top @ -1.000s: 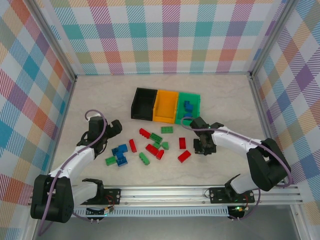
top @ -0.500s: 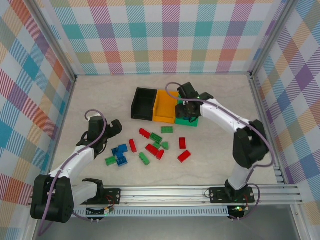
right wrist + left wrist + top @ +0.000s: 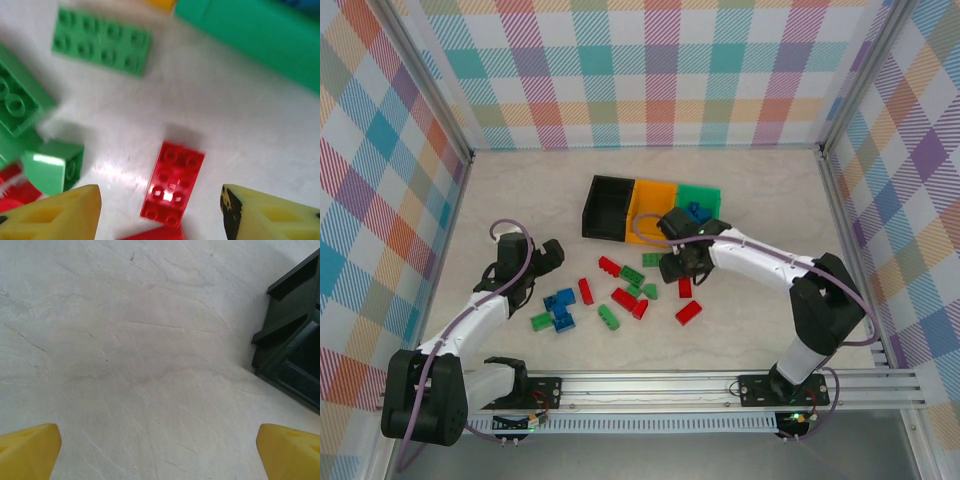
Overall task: Sort the legos into containers by color
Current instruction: Pick up the lego from the center of the table.
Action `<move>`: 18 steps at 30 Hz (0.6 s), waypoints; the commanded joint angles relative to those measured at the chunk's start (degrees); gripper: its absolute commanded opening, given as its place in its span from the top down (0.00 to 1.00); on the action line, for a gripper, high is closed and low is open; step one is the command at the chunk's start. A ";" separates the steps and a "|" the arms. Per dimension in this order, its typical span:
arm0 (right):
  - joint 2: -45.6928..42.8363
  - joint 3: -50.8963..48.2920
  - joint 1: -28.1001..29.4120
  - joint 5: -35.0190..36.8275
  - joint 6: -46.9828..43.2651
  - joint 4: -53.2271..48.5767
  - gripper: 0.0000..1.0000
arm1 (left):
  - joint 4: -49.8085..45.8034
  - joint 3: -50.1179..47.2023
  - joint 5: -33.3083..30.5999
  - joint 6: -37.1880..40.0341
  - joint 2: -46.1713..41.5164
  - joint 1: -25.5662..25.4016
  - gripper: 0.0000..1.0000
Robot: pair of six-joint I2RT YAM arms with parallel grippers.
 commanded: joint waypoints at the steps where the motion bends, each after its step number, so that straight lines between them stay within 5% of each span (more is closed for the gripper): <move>1: 1.38 -4.10 -0.53 -1.91 3.37 1.56 0.35 | 1.15 0.13 0.44 -0.32 -0.58 -0.12 0.00; 6: 6.89 -3.39 -0.37 -1.93 2.70 3.04 0.39 | 0.77 0.21 -0.09 -0.21 -0.60 -0.11 0.00; 13: 7.83 1.18 0.14 -2.73 1.37 4.36 0.74 | 0.53 0.27 -0.34 0.04 -0.97 -0.11 0.00; 18: 8.61 9.95 0.09 -1.54 -0.87 3.34 0.74 | 0.89 0.25 0.39 -0.11 -0.52 -0.11 0.00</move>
